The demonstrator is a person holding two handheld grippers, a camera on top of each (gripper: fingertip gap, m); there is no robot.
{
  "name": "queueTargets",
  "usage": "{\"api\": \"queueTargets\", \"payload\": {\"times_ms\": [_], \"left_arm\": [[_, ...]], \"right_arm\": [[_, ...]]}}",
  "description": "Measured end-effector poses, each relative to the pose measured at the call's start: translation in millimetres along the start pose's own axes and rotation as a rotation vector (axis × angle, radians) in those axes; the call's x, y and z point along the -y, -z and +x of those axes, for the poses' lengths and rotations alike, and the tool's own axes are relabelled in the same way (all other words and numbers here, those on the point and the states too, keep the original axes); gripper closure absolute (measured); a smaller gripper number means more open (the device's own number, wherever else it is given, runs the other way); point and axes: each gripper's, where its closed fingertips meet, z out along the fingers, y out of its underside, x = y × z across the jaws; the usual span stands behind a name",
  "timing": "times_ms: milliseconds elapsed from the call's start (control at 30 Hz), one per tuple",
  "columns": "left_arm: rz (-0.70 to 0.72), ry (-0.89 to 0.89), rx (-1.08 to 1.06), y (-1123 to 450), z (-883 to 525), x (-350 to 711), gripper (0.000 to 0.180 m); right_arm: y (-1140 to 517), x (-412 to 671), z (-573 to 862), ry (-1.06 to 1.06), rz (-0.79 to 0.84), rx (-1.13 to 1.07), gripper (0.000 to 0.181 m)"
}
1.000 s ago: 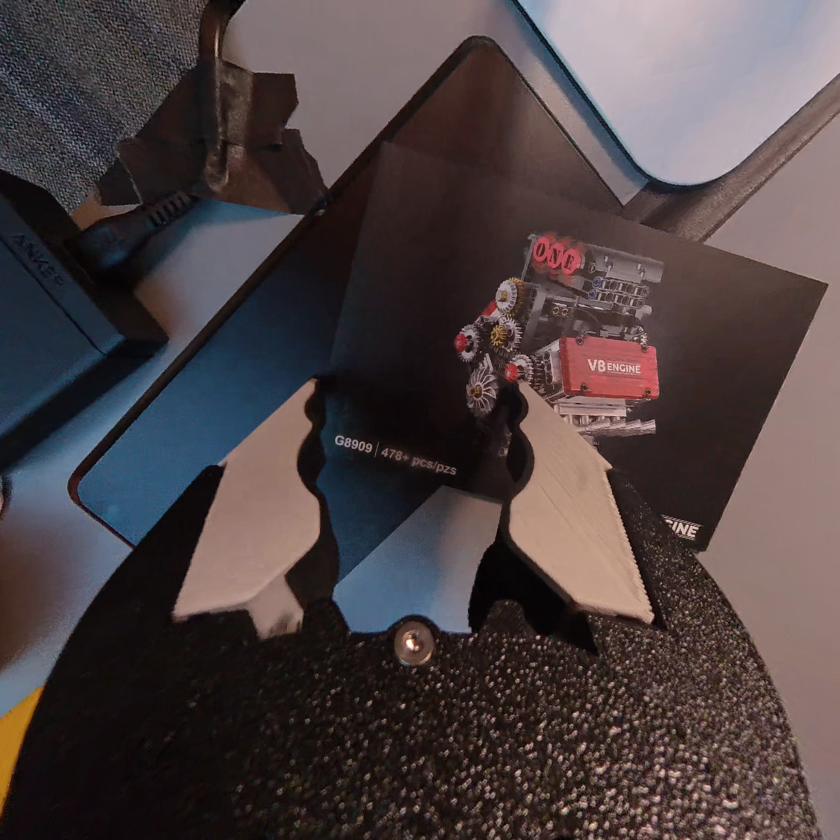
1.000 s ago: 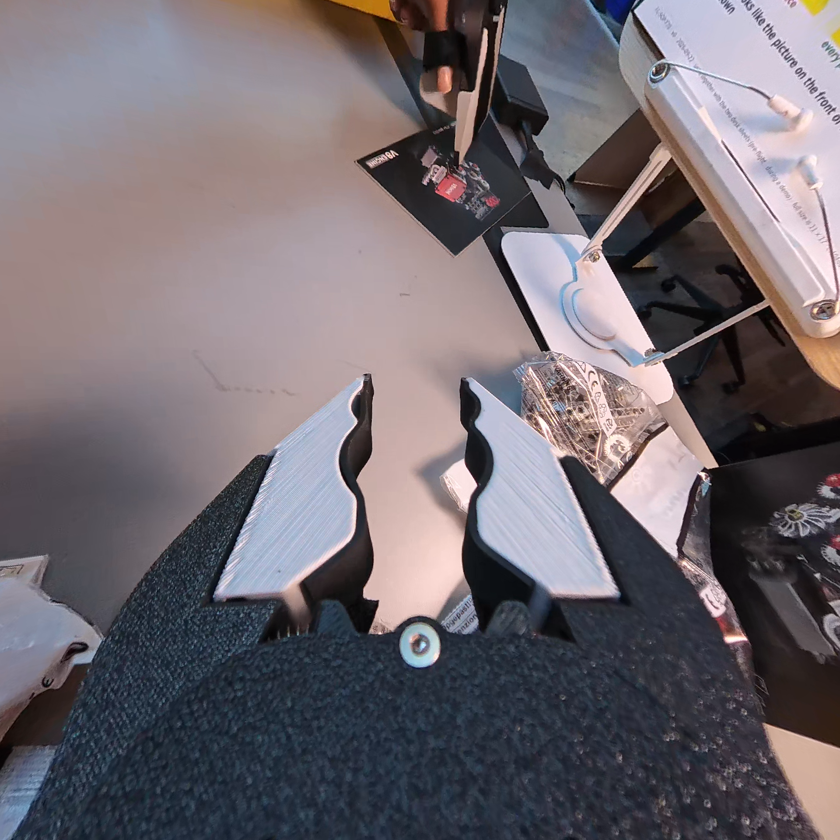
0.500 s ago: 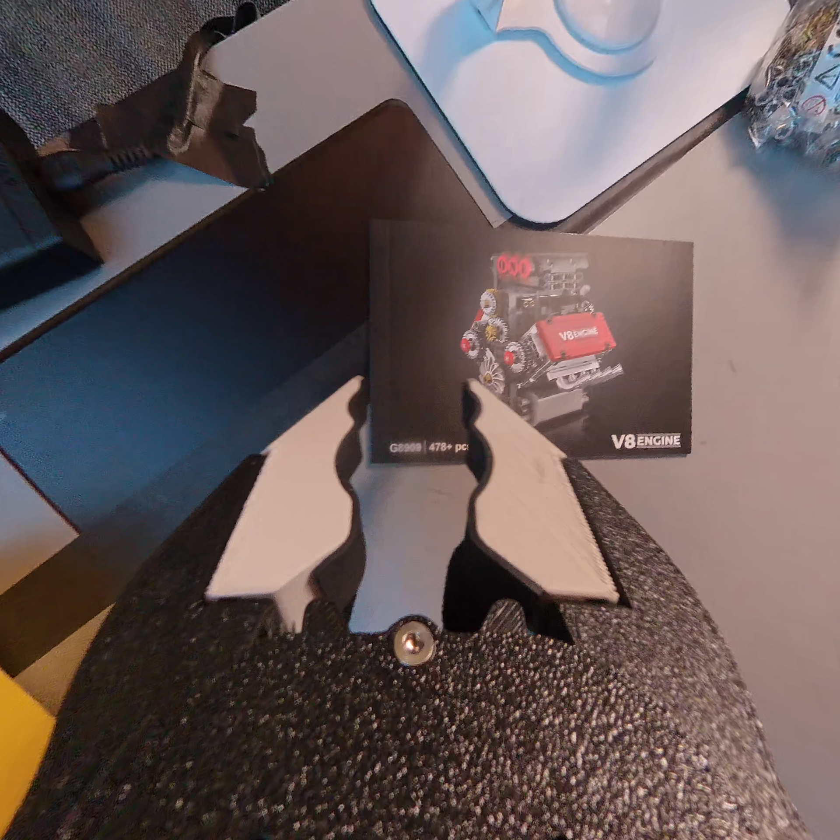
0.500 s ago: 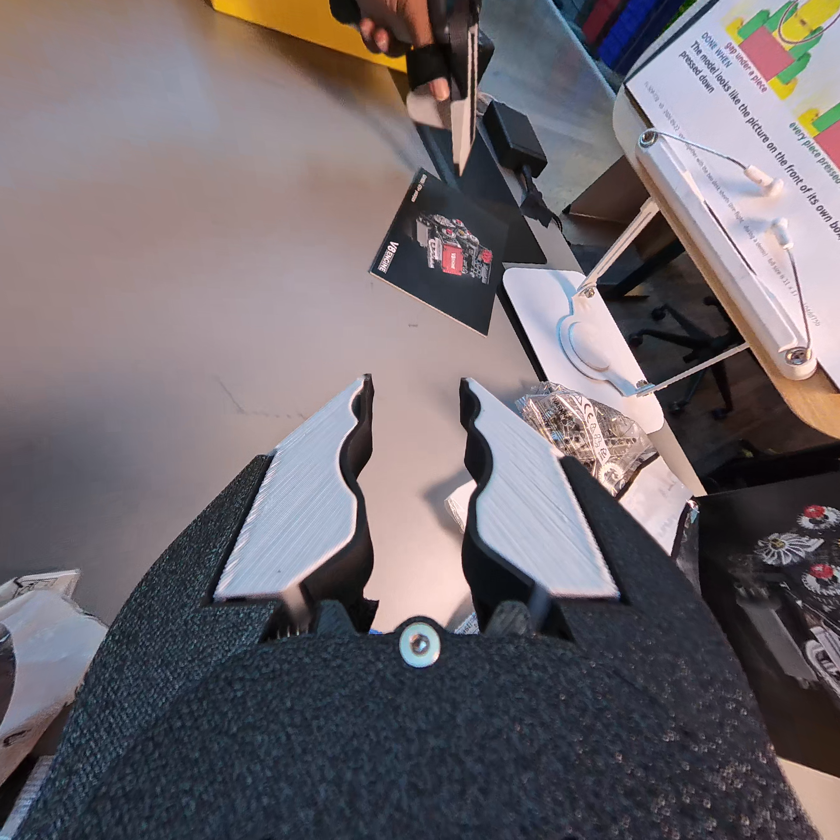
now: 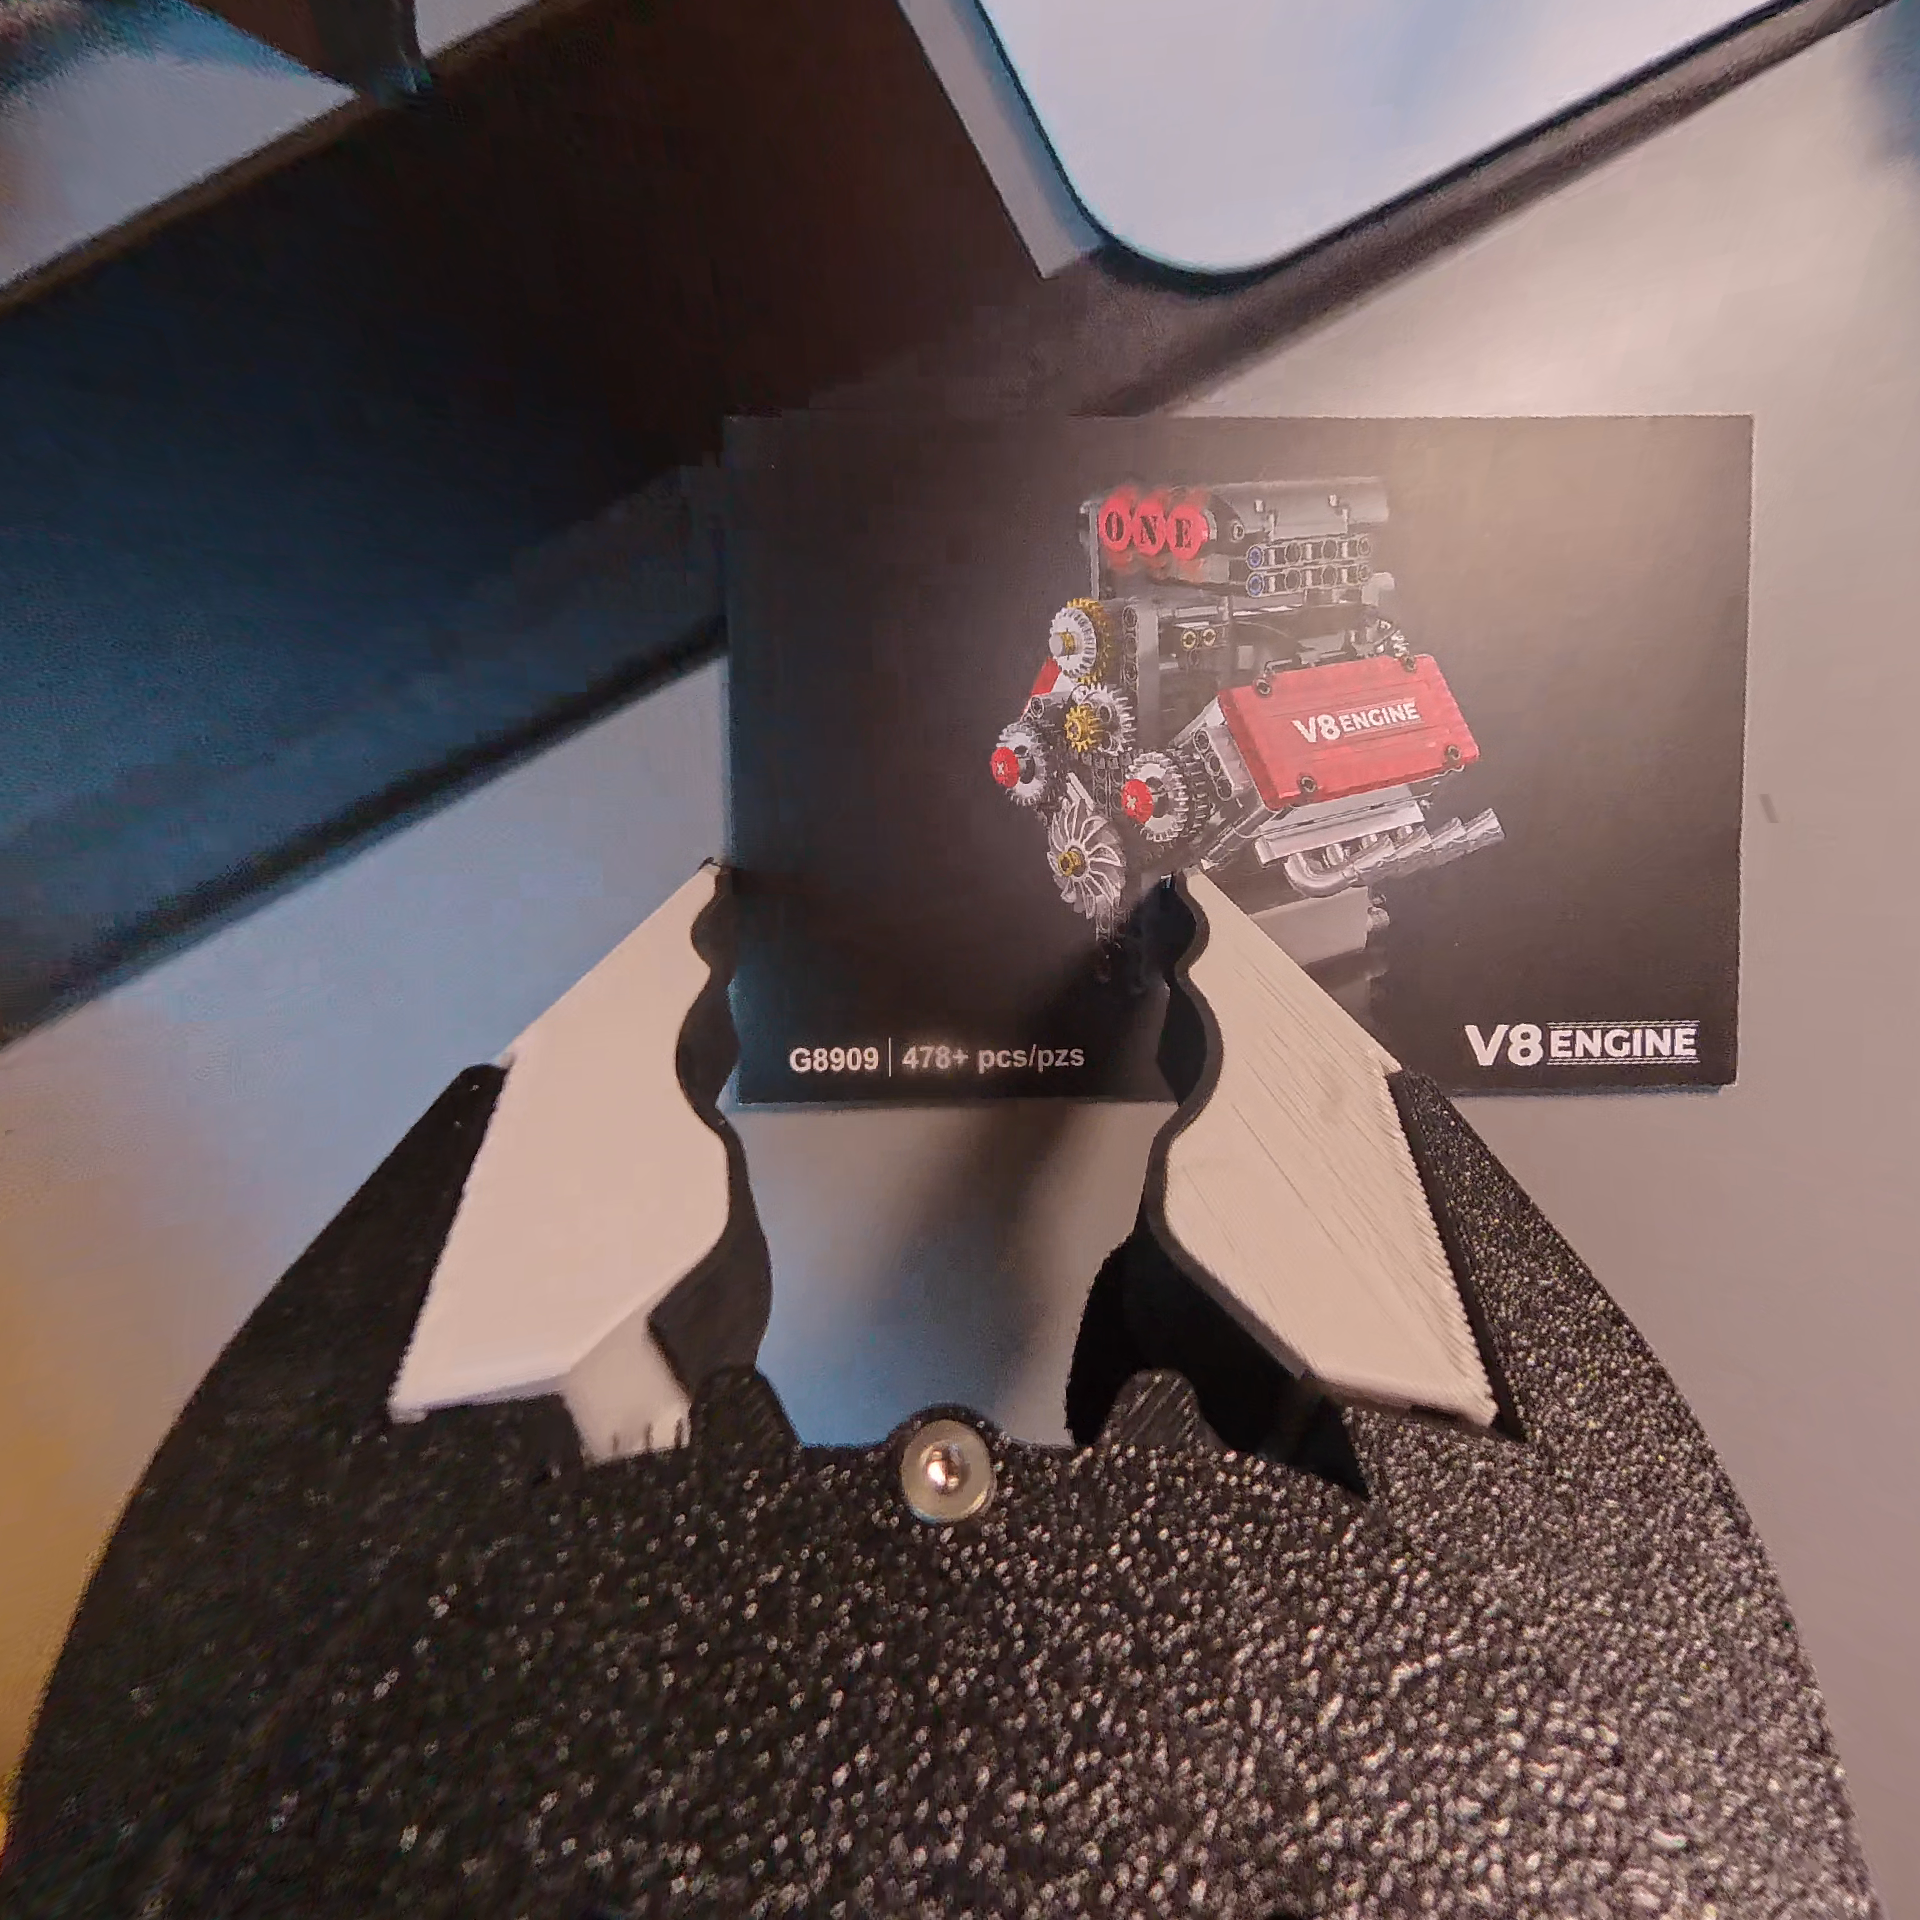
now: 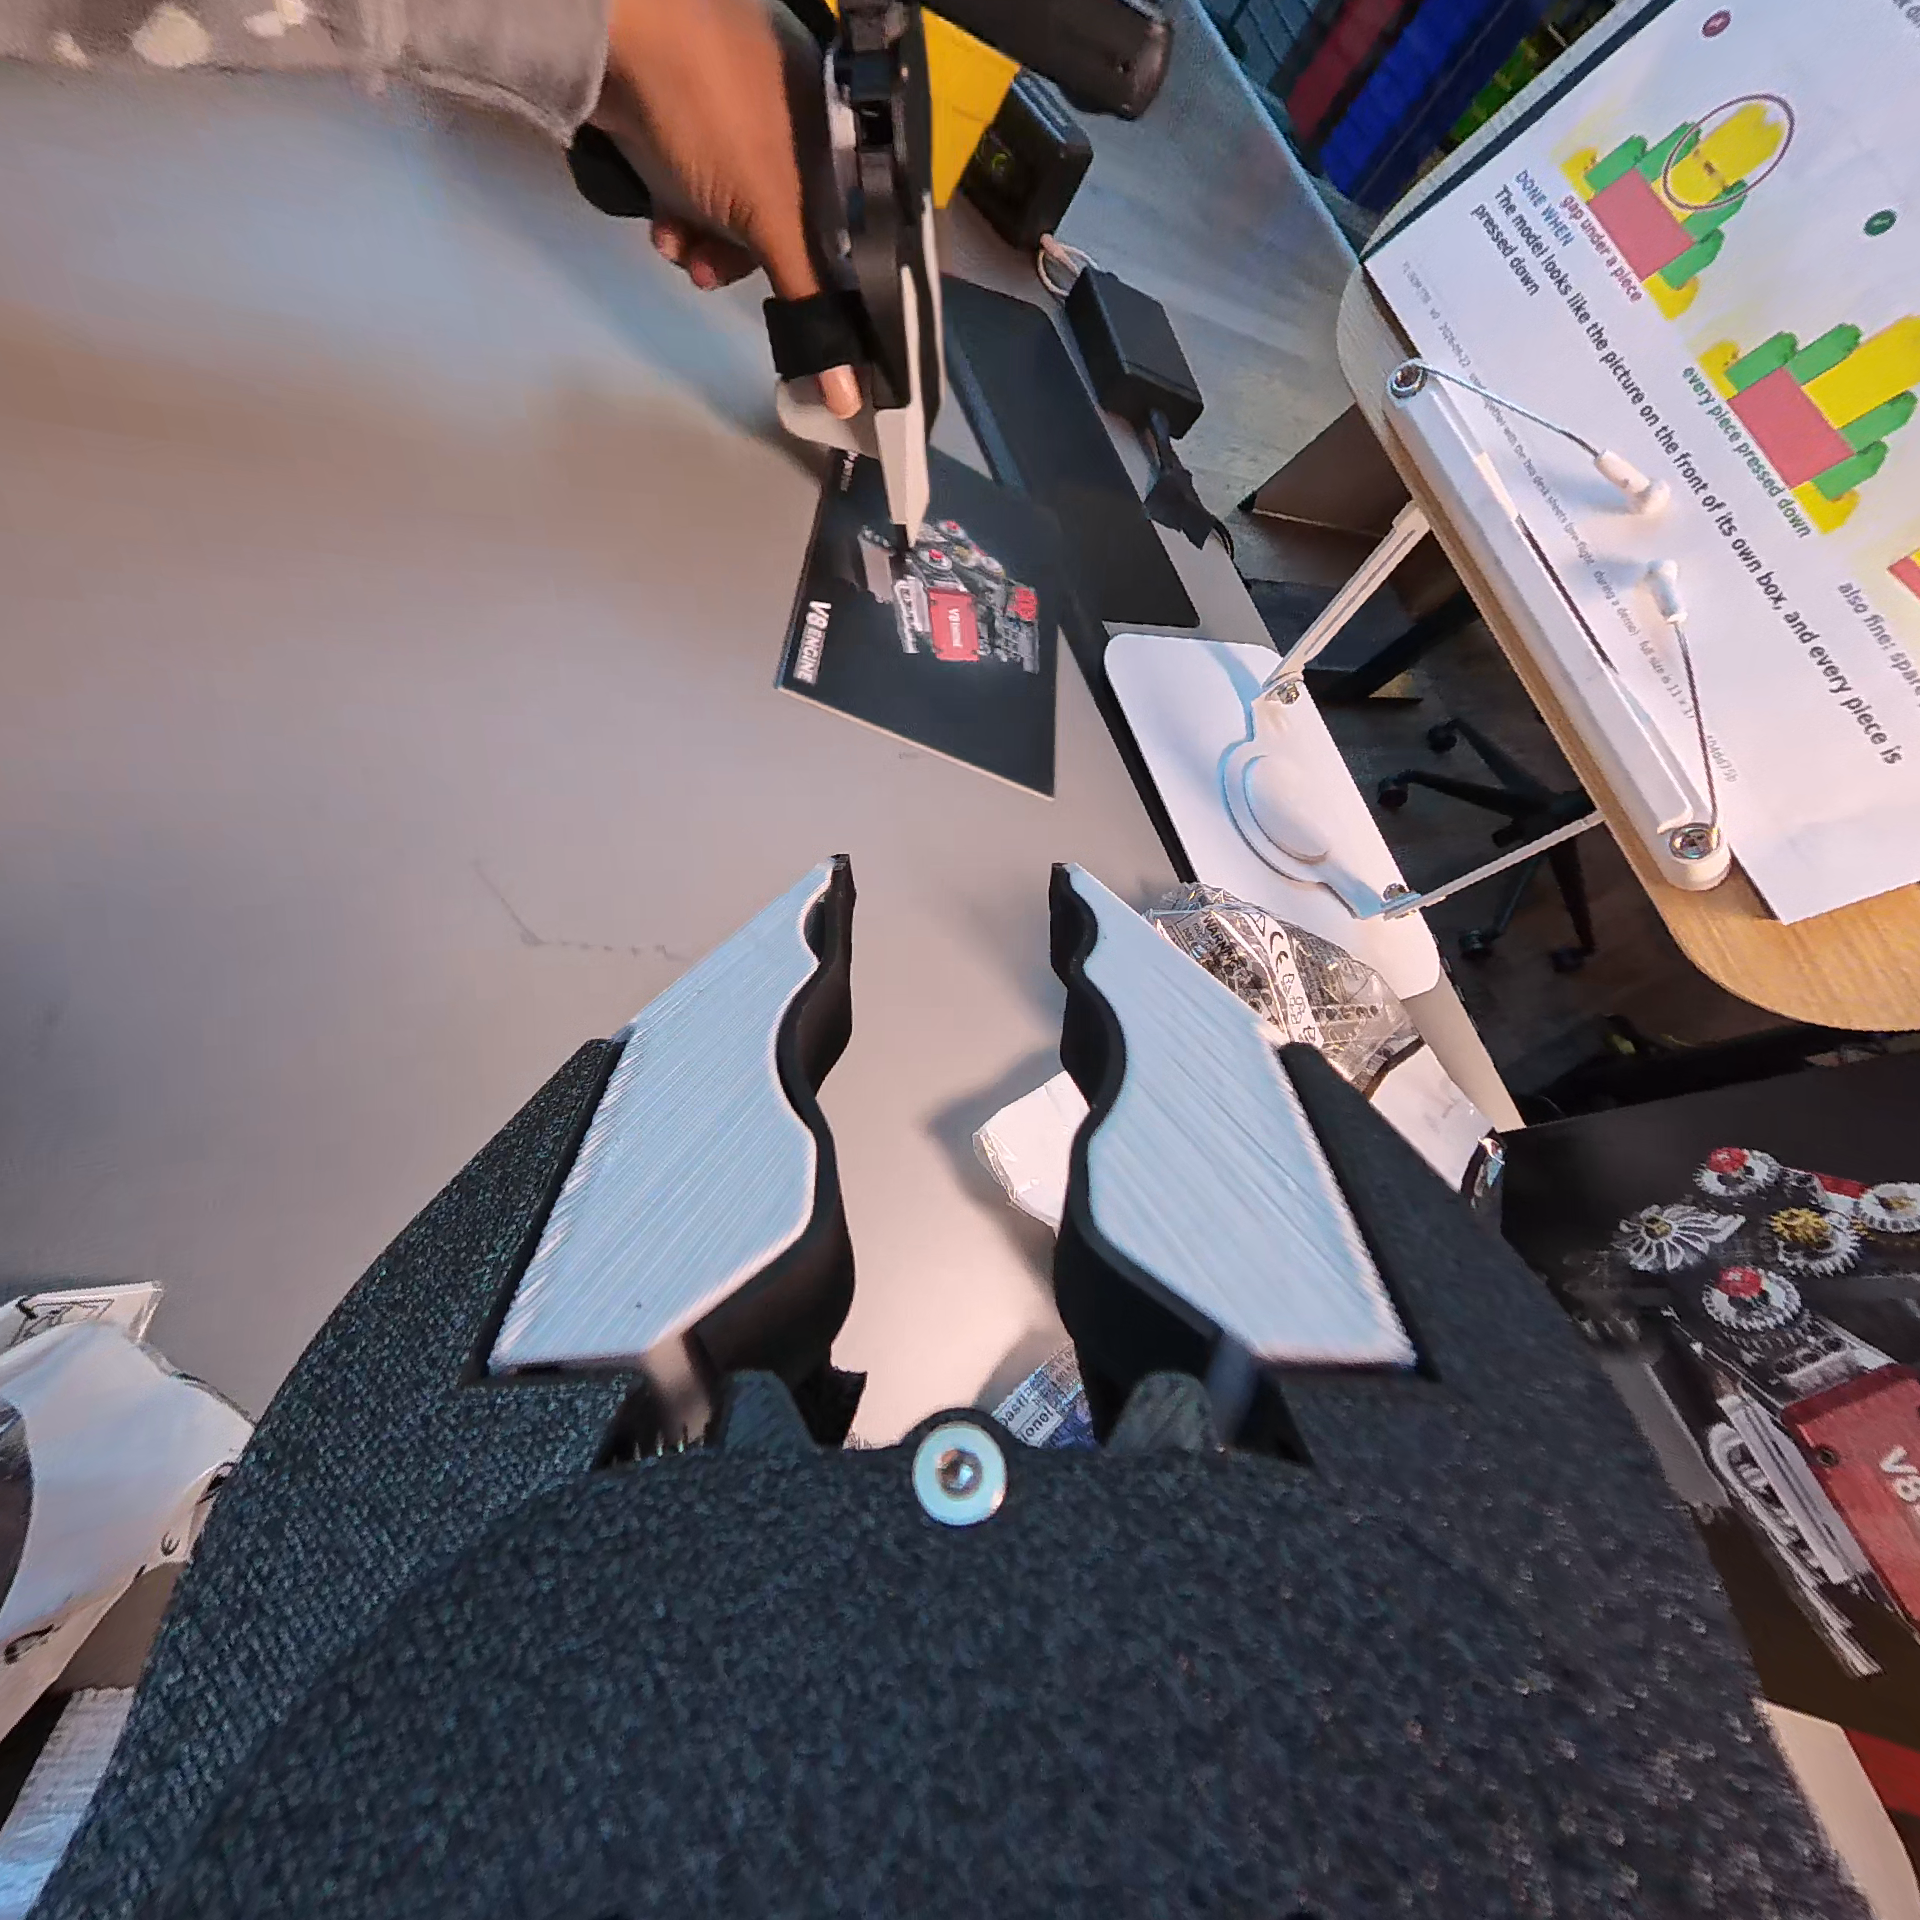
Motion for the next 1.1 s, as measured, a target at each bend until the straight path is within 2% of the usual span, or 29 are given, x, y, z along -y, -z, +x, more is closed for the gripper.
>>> {"api": "queueTargets", "payload": {"times_ms": [100, 267, 433, 533, 633, 733, 767, 833, 900, 967, 1000, 1033, 1100], "left_arm": [[-0.018, 0.036, 0.032, 18, 22, -30, 0.100], [0.031, 0.092, 0.051, 54, 80, -90, 0.100], [0.032, 0.046, 0.019, 85, 150, -143, 0.102], [0.031, -0.018, -0.004, 100, 180, -159, 0.107], [0.131, -0.094, -0.106, 125, 204, -150, 0.107], [0.205, -0.284, -0.183, 140, 208, -144, 0.107], [0.192, -0.364, -0.221, 138, 207, -148, 0.107], [0.147, -0.511, -0.298, 128, 205, -163, 0.094], [0.087, -0.566, -0.407, 121, 211, -180, 0.093], [0.063, -0.608, -0.400, 111, 213, -185, 0.099], [0.076, -0.631, -0.391, 110, 216, -183, 0.108], [0.073, -0.605, -0.392, 109, 220, -181, 0.119], [0.065, -0.547, -0.372, 107, 234, -175, 0.122]], "right_arm": [[1, 1, 0, 0.005, -0.001, 0.000, 0.143], [-1, 0, -7, 0.006, -0.015, 0.030, 0.143], [-13, -5, -32, 0.032, -0.070, 0.113, 0.142], [-20, -5, -52, 0.028, -0.092, 0.184, 0.137], [-20, 3, -64, 0.026, -0.077, 0.224, 0.129], [-13, 17, -71, 0.028, -0.039, 0.244, 0.128], [-10, 21, -74, 0.026, -0.025, 0.253, 0.128], [-3, 26, -82, 0.015, -0.006, 0.280, 0.128], [5, 26, -91, 0.005, -0.002, 0.294, 0.128], [18, 20, -105, -0.008, -0.004, 0.319, 0.129], [24, 14, -114, -0.019, -0.014, 0.341, 0.129], [30, 6, -125, -0.034, -0.034, 0.367, 0.128], [37, -10, -146, -0.059, -0.088, 0.400, 0.128]]}}
